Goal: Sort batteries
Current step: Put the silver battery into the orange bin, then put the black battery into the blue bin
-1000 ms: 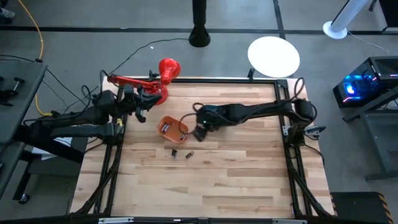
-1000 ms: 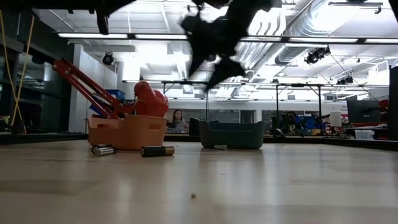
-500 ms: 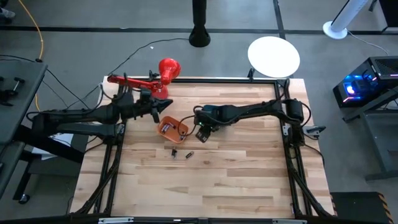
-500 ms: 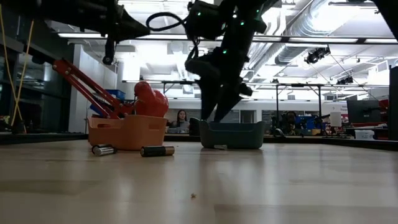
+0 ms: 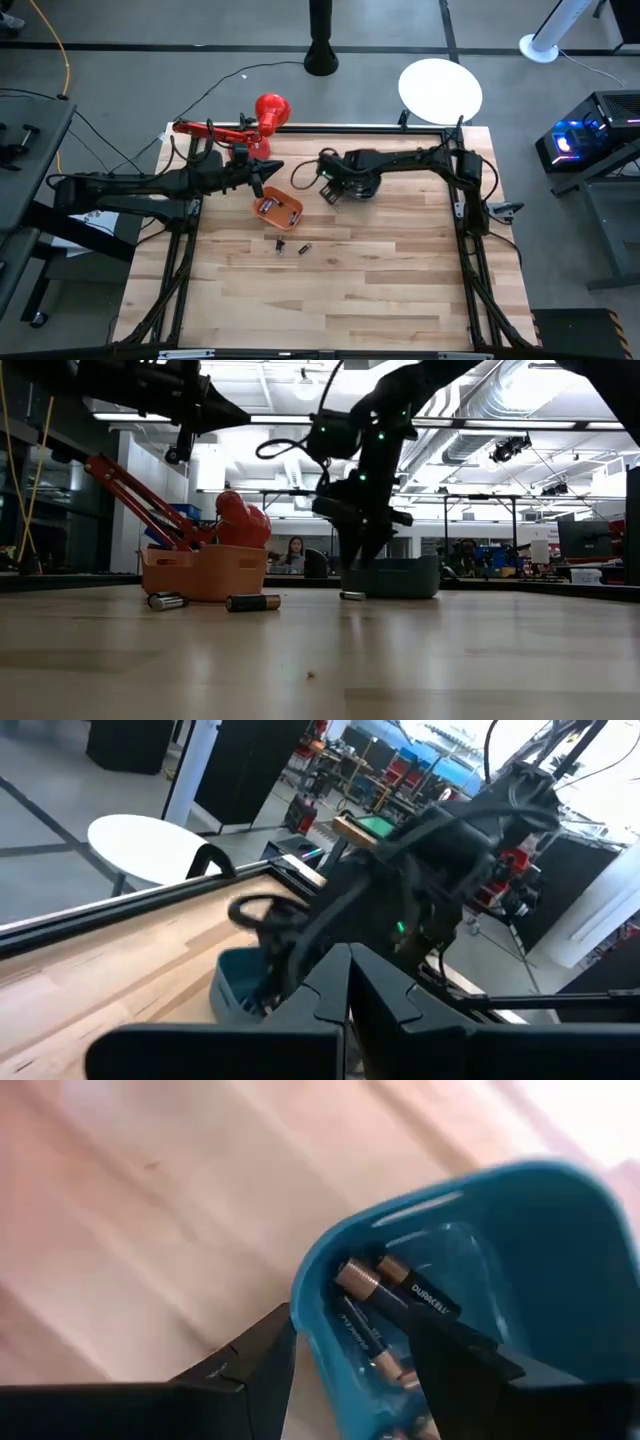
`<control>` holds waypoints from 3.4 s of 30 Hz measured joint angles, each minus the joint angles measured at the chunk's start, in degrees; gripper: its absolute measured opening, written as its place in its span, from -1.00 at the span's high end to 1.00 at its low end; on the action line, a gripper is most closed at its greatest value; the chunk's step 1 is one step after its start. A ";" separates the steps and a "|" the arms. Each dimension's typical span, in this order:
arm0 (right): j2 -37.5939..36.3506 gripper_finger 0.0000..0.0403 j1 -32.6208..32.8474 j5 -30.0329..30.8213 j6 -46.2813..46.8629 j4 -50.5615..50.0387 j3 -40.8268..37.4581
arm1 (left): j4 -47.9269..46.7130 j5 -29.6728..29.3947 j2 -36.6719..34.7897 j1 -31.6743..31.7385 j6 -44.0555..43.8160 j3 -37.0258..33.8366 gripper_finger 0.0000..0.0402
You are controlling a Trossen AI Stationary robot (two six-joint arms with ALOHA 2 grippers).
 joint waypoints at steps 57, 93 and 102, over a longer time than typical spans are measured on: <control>-1.90 0.95 12.61 0.67 0.85 11.11 0.07 | 12.87 7.42 -5.59 2.78 0.60 0.11 1.00; -17.01 -0.01 9.06 -7.04 -4.91 -1.13 0.02 | -39.50 5.32 -16.77 -9.01 0.29 -0.28 1.00; -17.05 -0.01 13.64 -3.48 -1.96 -5.27 0.00 | -34.98 0.80 -0.93 -31.49 -8.26 -1.16 1.00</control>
